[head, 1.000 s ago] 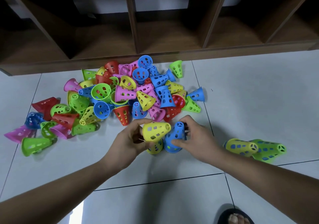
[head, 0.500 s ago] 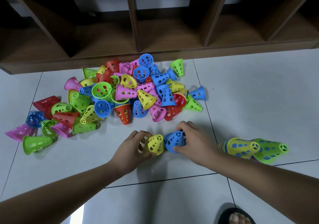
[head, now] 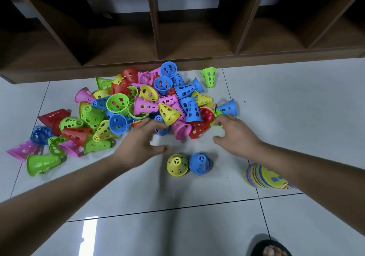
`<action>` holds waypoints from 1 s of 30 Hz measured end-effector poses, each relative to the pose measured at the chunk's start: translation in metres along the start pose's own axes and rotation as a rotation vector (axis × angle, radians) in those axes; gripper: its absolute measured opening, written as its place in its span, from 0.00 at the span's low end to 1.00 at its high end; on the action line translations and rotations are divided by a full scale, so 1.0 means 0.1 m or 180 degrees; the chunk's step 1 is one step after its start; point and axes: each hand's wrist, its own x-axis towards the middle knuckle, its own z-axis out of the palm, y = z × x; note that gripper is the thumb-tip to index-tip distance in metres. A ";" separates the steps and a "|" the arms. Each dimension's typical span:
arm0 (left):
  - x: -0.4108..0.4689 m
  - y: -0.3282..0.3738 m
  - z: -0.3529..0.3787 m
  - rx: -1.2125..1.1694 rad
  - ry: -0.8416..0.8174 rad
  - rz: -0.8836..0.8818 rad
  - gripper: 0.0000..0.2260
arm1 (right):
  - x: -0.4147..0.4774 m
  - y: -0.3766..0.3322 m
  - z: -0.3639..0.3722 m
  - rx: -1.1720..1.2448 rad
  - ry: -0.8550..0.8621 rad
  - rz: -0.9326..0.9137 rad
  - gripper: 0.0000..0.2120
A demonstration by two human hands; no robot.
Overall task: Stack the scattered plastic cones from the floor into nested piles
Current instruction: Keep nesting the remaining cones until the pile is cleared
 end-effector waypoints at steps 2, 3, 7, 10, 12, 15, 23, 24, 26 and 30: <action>0.14 0.02 -0.15 0.0296 0.0150 0.0100 0.27 | 0.12 0.09 -0.03 -0.0122 0.0149 0.0014 0.26; 0.21 0.01 -0.21 0.0485 0.0271 0.0175 0.26 | 0.18 0.13 -0.04 -0.0216 0.0215 0.0009 0.28; 0.46 -0.06 -0.40 0.1467 0.0592 0.0317 0.26 | 0.33 0.30 -0.03 -0.0679 0.0031 -0.0143 0.35; 0.56 -0.09 -0.46 0.2090 0.0428 0.0211 0.31 | 0.37 0.40 0.01 -0.0795 -0.0430 -0.0071 0.33; 0.60 -0.13 -0.46 0.2334 0.0297 0.0169 0.32 | 0.37 0.43 0.03 -0.0765 -0.0491 -0.0092 0.29; 0.62 -0.21 -0.44 0.2489 0.0221 0.0098 0.31 | 0.37 0.43 0.04 -0.0981 -0.0419 -0.0181 0.23; 0.68 -0.31 -0.44 0.2758 0.0117 0.0143 0.29 | 0.34 0.31 0.00 -0.1798 -0.0639 -0.0209 0.23; 0.69 -0.33 -0.44 0.2786 0.0105 0.0129 0.31 | 0.33 0.29 -0.01 -0.1904 -0.0674 -0.0210 0.21; 0.70 -0.34 -0.43 0.2796 0.0122 0.0122 0.32 | 0.31 0.25 -0.03 -0.2075 -0.0706 -0.0227 0.19; 0.69 -0.32 -0.43 0.2631 0.0266 0.0108 0.29 | 0.26 0.23 -0.05 -0.2007 -0.0486 -0.0389 0.11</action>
